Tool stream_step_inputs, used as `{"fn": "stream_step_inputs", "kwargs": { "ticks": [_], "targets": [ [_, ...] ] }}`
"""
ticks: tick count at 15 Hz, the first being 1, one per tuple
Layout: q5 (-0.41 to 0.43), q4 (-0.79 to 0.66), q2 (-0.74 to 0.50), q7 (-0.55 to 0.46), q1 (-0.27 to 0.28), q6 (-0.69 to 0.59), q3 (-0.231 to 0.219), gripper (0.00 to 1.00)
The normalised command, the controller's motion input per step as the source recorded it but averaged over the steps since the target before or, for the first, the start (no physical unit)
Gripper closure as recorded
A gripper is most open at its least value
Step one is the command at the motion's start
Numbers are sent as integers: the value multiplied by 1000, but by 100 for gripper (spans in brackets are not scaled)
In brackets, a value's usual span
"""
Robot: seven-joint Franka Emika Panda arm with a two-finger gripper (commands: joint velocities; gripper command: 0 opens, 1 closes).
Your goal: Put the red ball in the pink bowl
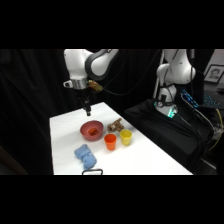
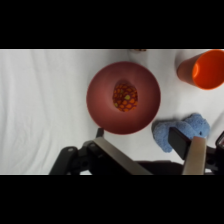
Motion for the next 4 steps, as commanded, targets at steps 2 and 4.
{"fn": "stream_step_inputs", "kwargs": {
  "ticks": [2,4],
  "targets": [
    [0,133,-166,51,79,-248,-67,0],
    [-41,126,-123,86,92,-223,-82,0]
  ]
}}
